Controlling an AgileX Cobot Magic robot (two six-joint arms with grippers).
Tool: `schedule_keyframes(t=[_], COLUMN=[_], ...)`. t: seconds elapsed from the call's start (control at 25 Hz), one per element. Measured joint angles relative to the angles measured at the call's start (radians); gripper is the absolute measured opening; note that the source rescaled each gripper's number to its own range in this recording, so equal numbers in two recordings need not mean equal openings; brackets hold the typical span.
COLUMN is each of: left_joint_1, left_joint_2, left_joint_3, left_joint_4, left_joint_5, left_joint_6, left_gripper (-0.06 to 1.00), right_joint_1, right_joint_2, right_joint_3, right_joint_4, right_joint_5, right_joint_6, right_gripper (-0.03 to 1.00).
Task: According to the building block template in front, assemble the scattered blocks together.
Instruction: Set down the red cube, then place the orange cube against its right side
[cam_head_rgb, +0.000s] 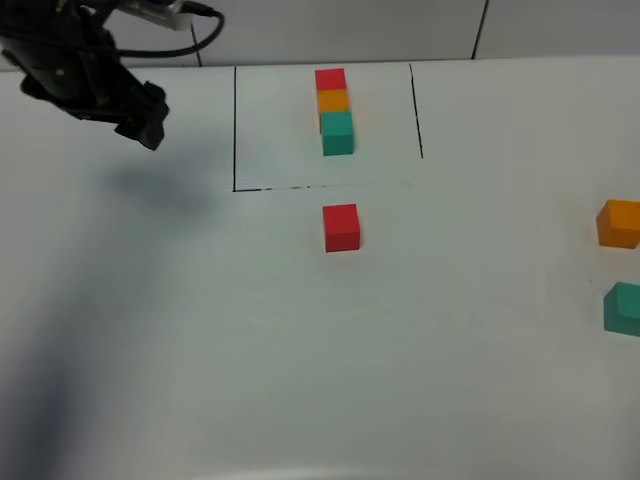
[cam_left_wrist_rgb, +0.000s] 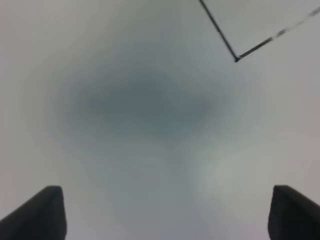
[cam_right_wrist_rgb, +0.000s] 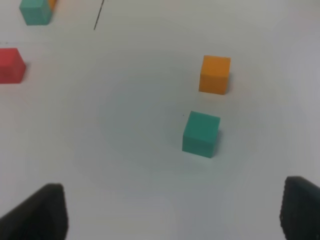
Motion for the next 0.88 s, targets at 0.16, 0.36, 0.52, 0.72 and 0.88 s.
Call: schedule_keyframes(t=[0.16,0.36,0.52,0.72,0.88], left_joint_1=[0.047,0.052,0.052,0.052,0.052], left_joint_2=[-0.134,-0.308,-0.459,-0.67,-0.817], left_joint_3=[0.149,0.258,0.329,0.427,0.517], left_joint_4=[0.001,-0.001,-0.001,-0.001,-0.001], left_joint_5=[-0.08,-0.087,-0.065,-0.066,-0.067], left_joint_6=[-0.053,-0.119,-0.155,-0.205,-0.233], left_gripper=[0.77,0.77,0.77,0.77,0.77], right_joint_1=[0.0,0.0,0.0,0.0,0.0], right_joint_2=[0.0,0.0,0.0,0.0,0.0], right_joint_3=[0.0,0.0,0.0,0.0,0.0], right_joint_4=[0.0,0.0,0.0,0.0,0.0], right_joint_5=[0.0,0.0,0.0,0.0,0.0], right_joint_6=[0.0,0.0,0.0,0.0,0.0], right_gripper=[0.72,0.72,0.72,0.72,0.72])
